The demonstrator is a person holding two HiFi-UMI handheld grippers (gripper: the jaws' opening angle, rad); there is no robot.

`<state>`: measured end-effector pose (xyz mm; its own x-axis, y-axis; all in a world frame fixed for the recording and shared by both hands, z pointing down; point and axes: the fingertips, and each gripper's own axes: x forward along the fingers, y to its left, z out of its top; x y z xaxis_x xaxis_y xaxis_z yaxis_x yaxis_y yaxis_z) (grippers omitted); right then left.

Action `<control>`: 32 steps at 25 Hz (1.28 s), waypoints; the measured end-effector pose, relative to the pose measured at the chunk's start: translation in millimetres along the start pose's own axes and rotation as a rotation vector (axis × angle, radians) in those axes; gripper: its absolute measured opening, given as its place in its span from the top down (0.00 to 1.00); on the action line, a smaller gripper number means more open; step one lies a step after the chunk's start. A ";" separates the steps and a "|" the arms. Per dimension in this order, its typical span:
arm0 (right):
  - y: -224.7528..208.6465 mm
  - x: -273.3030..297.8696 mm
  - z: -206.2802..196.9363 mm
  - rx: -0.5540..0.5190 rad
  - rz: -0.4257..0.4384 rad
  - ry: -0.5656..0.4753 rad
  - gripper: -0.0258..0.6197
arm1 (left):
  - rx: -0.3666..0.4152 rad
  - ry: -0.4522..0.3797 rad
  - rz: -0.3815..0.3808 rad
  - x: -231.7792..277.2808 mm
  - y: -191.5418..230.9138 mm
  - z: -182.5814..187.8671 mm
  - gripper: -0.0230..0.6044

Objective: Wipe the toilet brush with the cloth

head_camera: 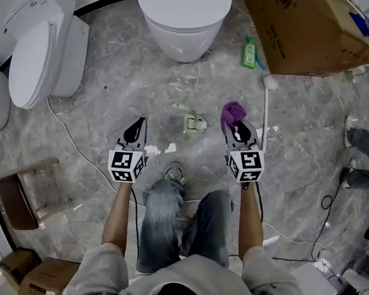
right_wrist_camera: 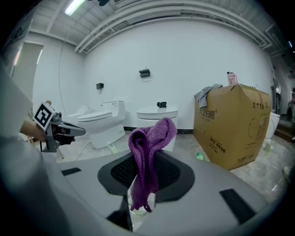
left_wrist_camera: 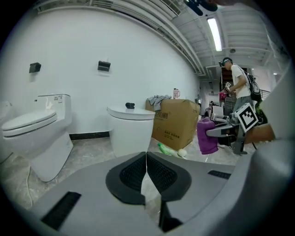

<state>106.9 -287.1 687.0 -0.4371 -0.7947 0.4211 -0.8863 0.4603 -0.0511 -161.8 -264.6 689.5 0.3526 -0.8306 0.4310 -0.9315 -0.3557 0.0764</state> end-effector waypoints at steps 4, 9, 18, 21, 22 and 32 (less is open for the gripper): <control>1.7 -26.9 44.9 0.014 -0.003 0.049 0.79 | -0.026 0.033 -0.007 -24.3 -8.3 45.2 0.93; 5.0 -70.6 121.0 0.025 -0.013 0.085 0.79 | -0.065 0.056 -0.005 -67.1 -17.7 117.6 0.93; 13.6 -144.9 256.1 -0.003 -0.031 0.075 0.79 | -0.071 0.036 -0.005 -134.6 -37.1 250.8 0.93; 14.1 -165.5 296.1 0.000 -0.058 0.057 0.79 | -0.062 0.025 -0.027 -149.4 -43.3 291.0 0.93; 13.3 -169.7 309.0 -0.001 -0.068 0.046 0.79 | -0.057 0.017 -0.033 -152.0 -44.1 303.7 0.93; 2.7 -222.8 403.2 -0.030 -0.140 -0.064 0.79 | -0.017 -0.054 -0.044 -187.8 -61.2 392.4 0.93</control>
<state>140.2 -268.3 227.9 -0.3192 -0.8753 0.3633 -0.9347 0.3540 0.0319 -135.7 -254.9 251.1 0.3973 -0.8363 0.3778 -0.9161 -0.3855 0.1100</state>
